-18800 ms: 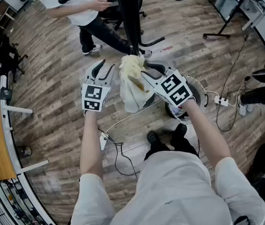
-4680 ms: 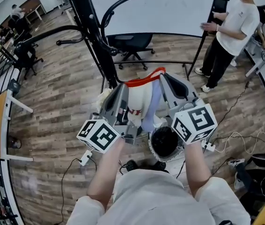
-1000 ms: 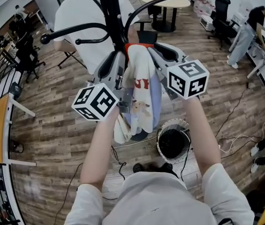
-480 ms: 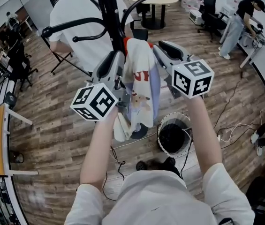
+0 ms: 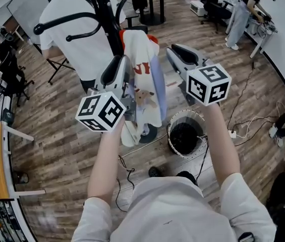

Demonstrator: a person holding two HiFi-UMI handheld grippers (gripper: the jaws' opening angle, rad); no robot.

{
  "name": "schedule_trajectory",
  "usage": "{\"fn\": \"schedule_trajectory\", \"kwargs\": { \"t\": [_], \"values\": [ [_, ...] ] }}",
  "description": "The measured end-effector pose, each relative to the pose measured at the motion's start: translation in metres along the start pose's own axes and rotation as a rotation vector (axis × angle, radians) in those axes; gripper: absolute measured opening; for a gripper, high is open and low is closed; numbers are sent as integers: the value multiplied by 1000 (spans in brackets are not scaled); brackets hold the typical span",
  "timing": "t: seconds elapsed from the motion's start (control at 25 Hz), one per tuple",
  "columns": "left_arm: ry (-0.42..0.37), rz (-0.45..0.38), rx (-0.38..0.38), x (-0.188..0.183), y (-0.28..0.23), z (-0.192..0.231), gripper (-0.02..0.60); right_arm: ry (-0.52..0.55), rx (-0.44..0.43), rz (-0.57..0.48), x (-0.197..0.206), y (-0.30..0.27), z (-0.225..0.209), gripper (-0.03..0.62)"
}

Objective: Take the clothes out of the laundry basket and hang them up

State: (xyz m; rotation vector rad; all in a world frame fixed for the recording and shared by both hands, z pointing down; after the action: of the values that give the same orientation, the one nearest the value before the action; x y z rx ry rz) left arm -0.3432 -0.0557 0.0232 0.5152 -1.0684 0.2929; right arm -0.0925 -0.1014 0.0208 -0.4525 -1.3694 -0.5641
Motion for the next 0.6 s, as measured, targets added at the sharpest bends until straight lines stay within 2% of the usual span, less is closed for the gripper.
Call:
{"fn": "schedule_trajectory", "kwargs": {
  "t": [0.4, 0.6],
  "values": [
    [-67, 7, -24, 29, 17, -52, 87, -17, -7, 8, 21, 62, -12, 69],
    [-65, 28, -27, 50, 16, -83, 87, -3, -18, 18, 28, 96, -18, 57]
  ]
}}
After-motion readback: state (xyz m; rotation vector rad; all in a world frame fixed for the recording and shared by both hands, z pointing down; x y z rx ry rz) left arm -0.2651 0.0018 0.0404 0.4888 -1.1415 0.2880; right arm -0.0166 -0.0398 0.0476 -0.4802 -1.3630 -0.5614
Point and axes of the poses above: the fingertips, and each gripper's own axes: y backward along the fingers, z to its left, x out of its underside, the point moved 10 cm from there along y, backward along the fingers, and after that the axes turned 8 degrees about y, right-handed, at the moved point
